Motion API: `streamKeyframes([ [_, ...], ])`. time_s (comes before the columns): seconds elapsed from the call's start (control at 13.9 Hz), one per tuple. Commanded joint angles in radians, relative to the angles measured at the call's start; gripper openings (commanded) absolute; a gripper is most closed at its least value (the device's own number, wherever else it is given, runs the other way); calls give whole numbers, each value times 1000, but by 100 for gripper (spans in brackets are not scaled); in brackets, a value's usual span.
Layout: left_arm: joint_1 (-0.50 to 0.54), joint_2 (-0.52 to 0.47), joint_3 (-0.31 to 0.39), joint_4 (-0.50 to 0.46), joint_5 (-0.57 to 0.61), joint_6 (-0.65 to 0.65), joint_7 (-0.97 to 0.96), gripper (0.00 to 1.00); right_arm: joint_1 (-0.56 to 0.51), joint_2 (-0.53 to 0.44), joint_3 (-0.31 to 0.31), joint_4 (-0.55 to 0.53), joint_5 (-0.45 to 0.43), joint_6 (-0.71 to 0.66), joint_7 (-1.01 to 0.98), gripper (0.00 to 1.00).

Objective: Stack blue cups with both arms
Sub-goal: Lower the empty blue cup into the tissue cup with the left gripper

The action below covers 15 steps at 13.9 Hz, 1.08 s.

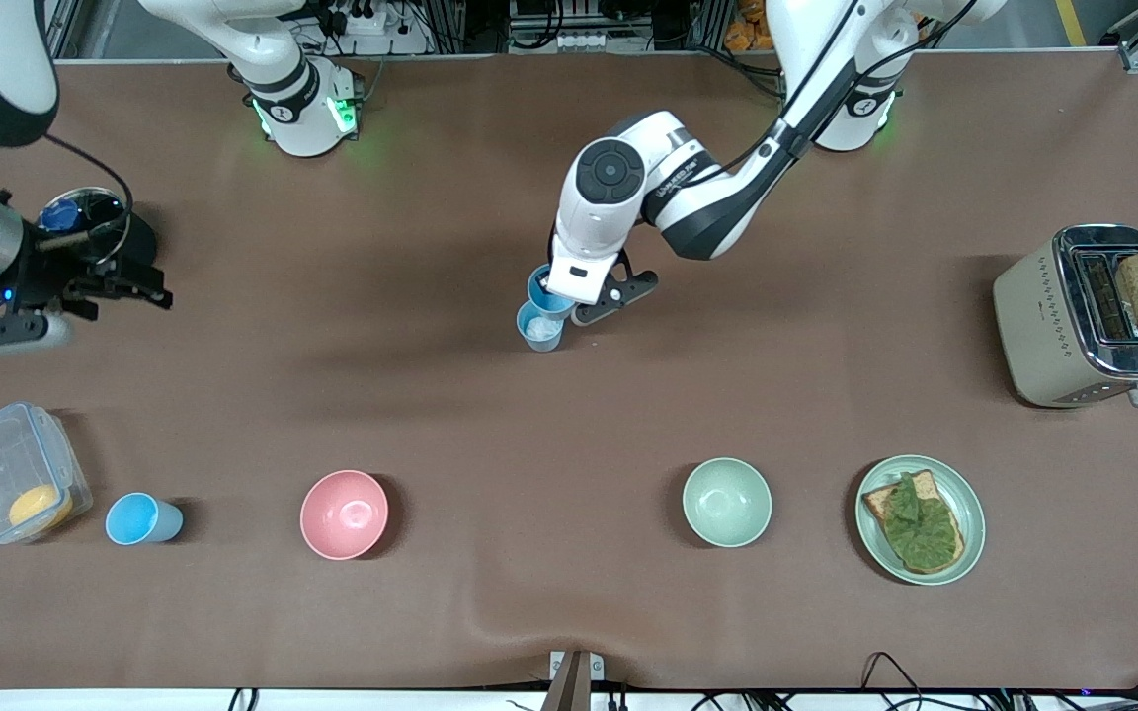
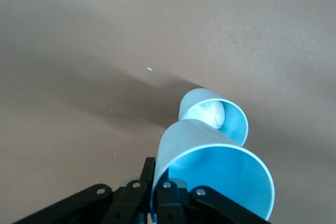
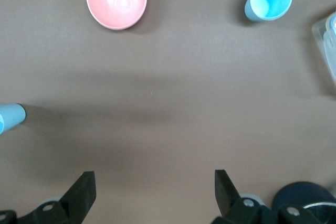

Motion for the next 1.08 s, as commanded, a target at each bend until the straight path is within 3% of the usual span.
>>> streamKeyframes([
  [0.0, -14, 46, 10, 71, 27, -6, -35, 0, -73, -68, 86, -32, -21, 22, -5, 100],
  [0.36, -23, 114, 10, 123, 87, -3, -84, 0, -73, -17, 85, 62, -25, -62, -5, 100],
  [0.72, -36, 128, 10, 145, 87, -1, -93, 0, -66, -26, 92, 72, -30, -172, 6, 100],
  [1.01, -43, 134, 10, 145, 93, 0, -95, 0, -88, -31, 83, 70, -30, -113, 29, 100],
])
